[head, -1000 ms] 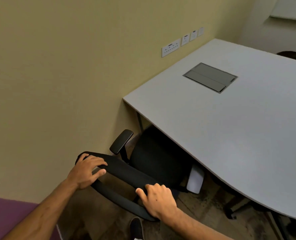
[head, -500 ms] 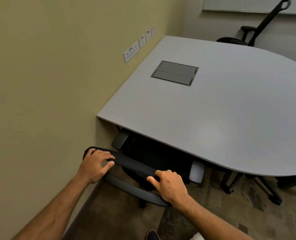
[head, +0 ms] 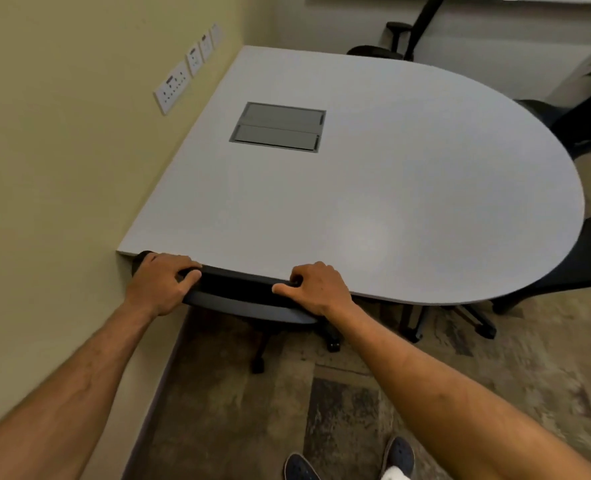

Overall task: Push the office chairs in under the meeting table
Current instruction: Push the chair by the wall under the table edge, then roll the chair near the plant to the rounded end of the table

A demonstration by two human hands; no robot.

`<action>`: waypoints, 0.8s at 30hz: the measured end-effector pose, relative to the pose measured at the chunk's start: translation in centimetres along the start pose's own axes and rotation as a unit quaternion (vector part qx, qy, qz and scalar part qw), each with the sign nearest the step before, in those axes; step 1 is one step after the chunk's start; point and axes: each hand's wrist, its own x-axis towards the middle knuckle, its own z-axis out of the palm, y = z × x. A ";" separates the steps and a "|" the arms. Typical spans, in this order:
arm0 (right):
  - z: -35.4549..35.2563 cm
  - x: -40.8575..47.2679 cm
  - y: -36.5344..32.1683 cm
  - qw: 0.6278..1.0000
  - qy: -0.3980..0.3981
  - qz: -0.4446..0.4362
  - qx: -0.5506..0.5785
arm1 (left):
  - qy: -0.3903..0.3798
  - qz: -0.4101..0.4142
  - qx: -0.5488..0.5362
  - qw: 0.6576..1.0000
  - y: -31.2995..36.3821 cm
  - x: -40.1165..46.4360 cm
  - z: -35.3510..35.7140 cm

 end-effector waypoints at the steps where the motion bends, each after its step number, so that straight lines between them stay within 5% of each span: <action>1: -0.2 0.6 0.2 1.000 -0.003 0.010 0.010 | -0.004 0.006 -0.006 1.000 0.0 0.5 -0.1; 9: -0.8 -0.3 2.0 0.985 0.012 0.054 0.163 | -0.035 0.012 -0.019 0.999 0.2 1.1 -0.1; 13: -2.2 -4.5 5.5 0.976 0.012 0.038 0.216 | -0.124 -0.005 0.036 0.992 2.3 2.6 -0.7; 17: -7.6 -9.2 12.2 0.979 0.079 0.064 0.177 | -0.147 0.044 0.039 0.987 13.1 6.6 -0.1; 24: -22.9 -19.1 28.0 0.960 0.241 0.102 0.103 | -0.102 0.204 -0.033 0.973 42.3 12.9 4.1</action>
